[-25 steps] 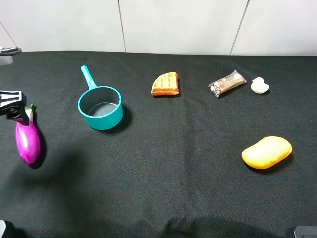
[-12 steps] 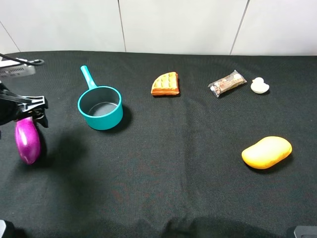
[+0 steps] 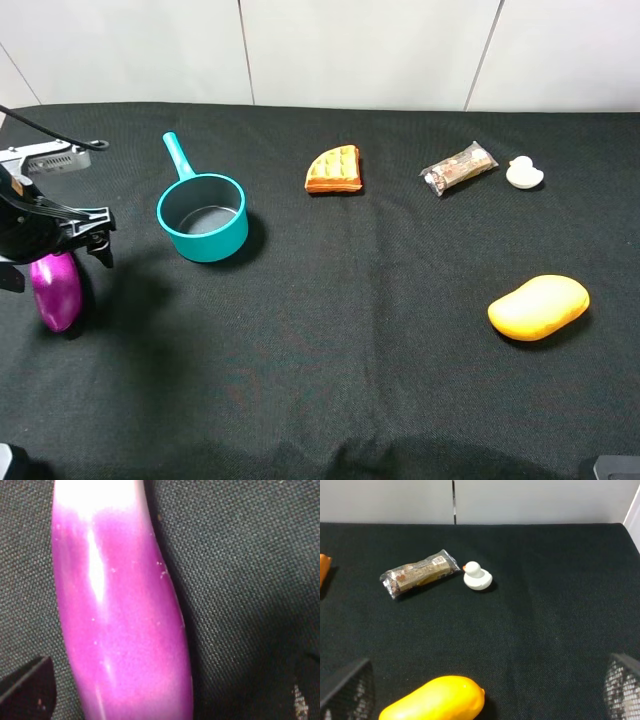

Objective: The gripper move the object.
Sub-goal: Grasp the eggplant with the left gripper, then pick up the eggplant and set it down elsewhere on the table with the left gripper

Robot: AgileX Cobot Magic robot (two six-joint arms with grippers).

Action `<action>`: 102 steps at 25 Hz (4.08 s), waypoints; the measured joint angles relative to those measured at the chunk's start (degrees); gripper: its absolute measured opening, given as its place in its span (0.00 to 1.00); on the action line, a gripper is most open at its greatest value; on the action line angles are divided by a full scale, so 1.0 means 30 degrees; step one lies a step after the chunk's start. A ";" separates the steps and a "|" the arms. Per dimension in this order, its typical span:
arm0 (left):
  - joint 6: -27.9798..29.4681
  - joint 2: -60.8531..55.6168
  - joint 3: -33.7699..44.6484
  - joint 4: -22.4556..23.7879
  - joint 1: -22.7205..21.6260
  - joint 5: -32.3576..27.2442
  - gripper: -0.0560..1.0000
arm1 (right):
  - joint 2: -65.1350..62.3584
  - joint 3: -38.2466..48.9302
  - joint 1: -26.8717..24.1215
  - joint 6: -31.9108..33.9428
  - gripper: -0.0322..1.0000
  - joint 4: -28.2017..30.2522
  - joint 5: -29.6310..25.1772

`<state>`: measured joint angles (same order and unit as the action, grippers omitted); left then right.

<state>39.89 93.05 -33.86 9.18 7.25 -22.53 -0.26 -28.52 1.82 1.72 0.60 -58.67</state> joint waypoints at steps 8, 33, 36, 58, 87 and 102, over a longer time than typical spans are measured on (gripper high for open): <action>0.0337 0.1115 -0.0020 0.0182 0.0000 0.0633 0.99 | 0.0000 0.0000 0.0000 0.0000 0.70 0.0000 0.0000; 0.0992 0.1723 -0.0020 0.1548 0.0000 0.0792 0.62 | 0.0000 0.0000 0.0000 0.0000 0.70 0.0000 0.0000; 0.1211 0.1723 -0.0020 0.1548 0.0000 0.0792 0.62 | 0.0000 0.0000 0.0000 0.0000 0.70 0.0000 0.0000; 0.1377 0.0756 -0.0020 0.1491 0.0000 0.0308 0.62 | 0.0000 0.0000 0.0000 0.0000 0.70 0.0000 0.0000; -0.1389 -0.5532 -0.1664 -0.1760 0.0000 -0.6072 0.62 | 0.0000 0.0000 0.0000 0.0000 0.70 0.0000 0.0000; -0.3410 -0.5499 -0.4773 -0.2590 0.1005 -0.8137 0.62 | 0.0000 0.0000 0.0000 0.0000 0.70 0.0000 0.0000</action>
<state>29.66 76.55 -48.17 1.41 10.26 -46.94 -0.26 -28.52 1.82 1.72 0.60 -58.67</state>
